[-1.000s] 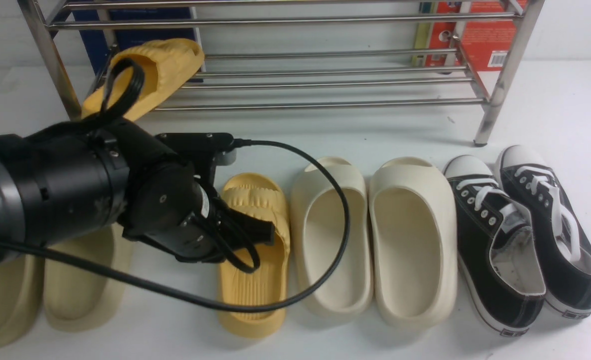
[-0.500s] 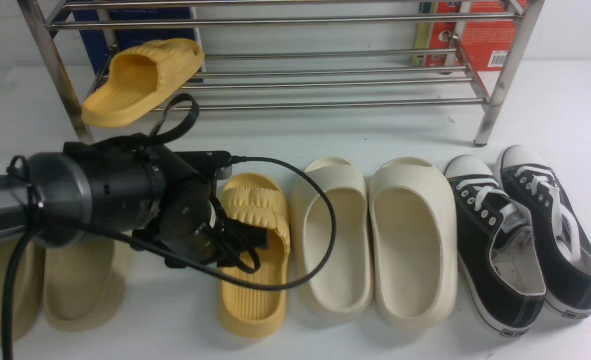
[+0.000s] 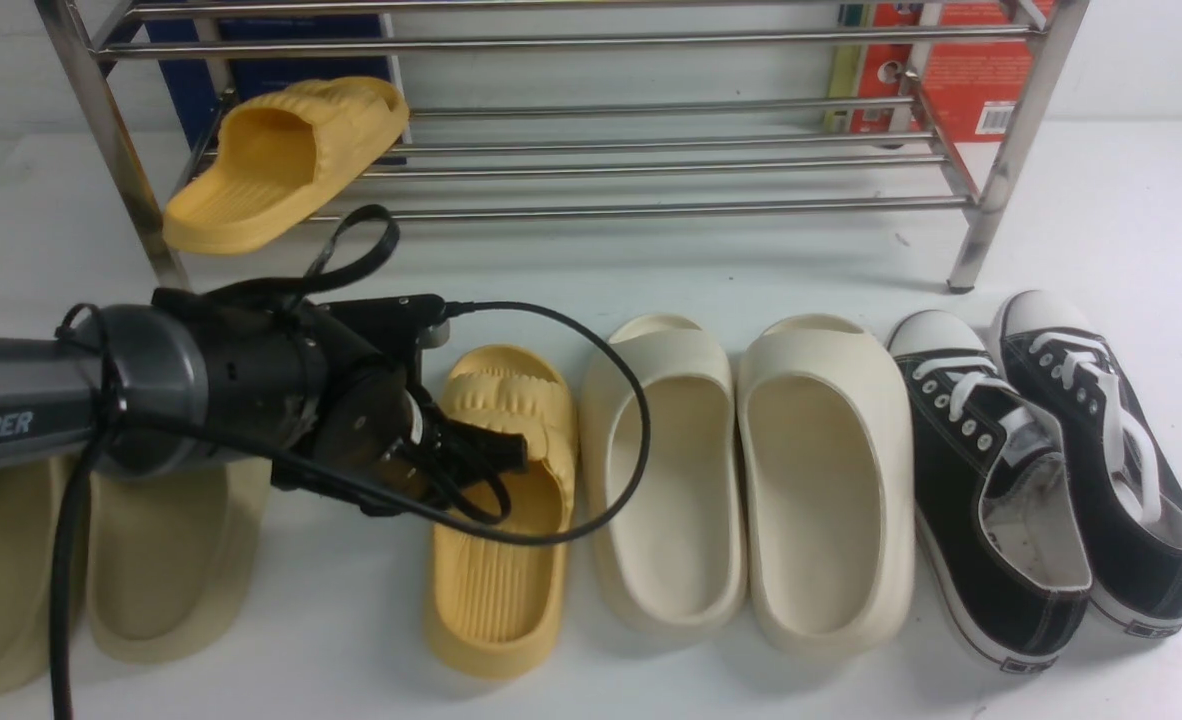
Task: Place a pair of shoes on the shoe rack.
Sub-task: Use the left arm to grab the shoe closest to it, then use the left arm to put a shoe into the shoe rack
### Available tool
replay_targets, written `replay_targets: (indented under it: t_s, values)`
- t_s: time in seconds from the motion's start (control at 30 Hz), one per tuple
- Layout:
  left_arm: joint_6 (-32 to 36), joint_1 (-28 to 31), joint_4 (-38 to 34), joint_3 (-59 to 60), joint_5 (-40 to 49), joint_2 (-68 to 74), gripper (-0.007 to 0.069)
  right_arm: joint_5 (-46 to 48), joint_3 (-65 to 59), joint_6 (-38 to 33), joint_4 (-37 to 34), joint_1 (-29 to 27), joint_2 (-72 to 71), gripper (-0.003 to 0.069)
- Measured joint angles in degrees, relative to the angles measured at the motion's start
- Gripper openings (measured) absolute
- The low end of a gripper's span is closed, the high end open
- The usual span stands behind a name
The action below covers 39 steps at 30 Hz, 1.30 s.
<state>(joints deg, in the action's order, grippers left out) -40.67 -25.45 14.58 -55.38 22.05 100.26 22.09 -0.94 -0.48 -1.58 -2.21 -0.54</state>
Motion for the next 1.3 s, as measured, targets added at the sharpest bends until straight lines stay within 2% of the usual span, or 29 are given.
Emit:
replay_targets:
  t_s: [0.2, 0.3, 0.43, 0.67, 0.73, 0.8, 0.93, 1.13, 1.3]
  values:
    - [0.2, 0.0, -0.5, -0.4, 2.1, -6.1, 0.0037, 0.0, 0.0, 0.0, 0.0, 0.0, 0.0, 0.0239]
    - [0.2, 0.0, 1.1, -4.3, 2.1, -9.3, 0.0037, 0.0, 0.0, 0.0, 0.0, 0.0, 0.0, 0.0239]
    - [0.1, 0.7, 6.5, -17.0, 2.8, -5.3, 0.0037, 0.0, 0.0, 0.0, 0.0, 0.0, 0.0, 0.0239]
    - [2.1, 5.7, 6.7, -35.0, 10.6, 7.6, 0.0037, 0.0, 0.0, 0.0, 0.0, 0.0, 0.0, 0.0239]
    - [5.4, 7.1, 4.6, -42.9, 14.3, 13.5, 0.0037, 0.0, 0.0, 0.0, 0.0, 0.0, 0.0, 0.0239]
    - [6.8, 8.4, 2.2, -48.2, 14.0, 17.3, 0.0037, 0.0, 0.0, 0.0, 0.0, 0.0, 0.0, 0.0239]
    - [11.3, 10.7, -3.3, -54.2, 15.3, 21.4, 0.0037, 0.0, 0.0, 0.0, 0.0, 0.0, 0.0, 0.0239]
    - [17.2, 10.8, -8.3, -55.6, 17.8, 22.4, 0.0037, 0.0, 0.0, 0.0, 0.0, 0.0, 0.0, 0.0239]
    - [16.5, 11.6, -8.6, -55.8, 14.9, 22.5, 0.0037, 0.0, 0.0, 0.0, 0.0, 0.0, 0.0, 0.0239]
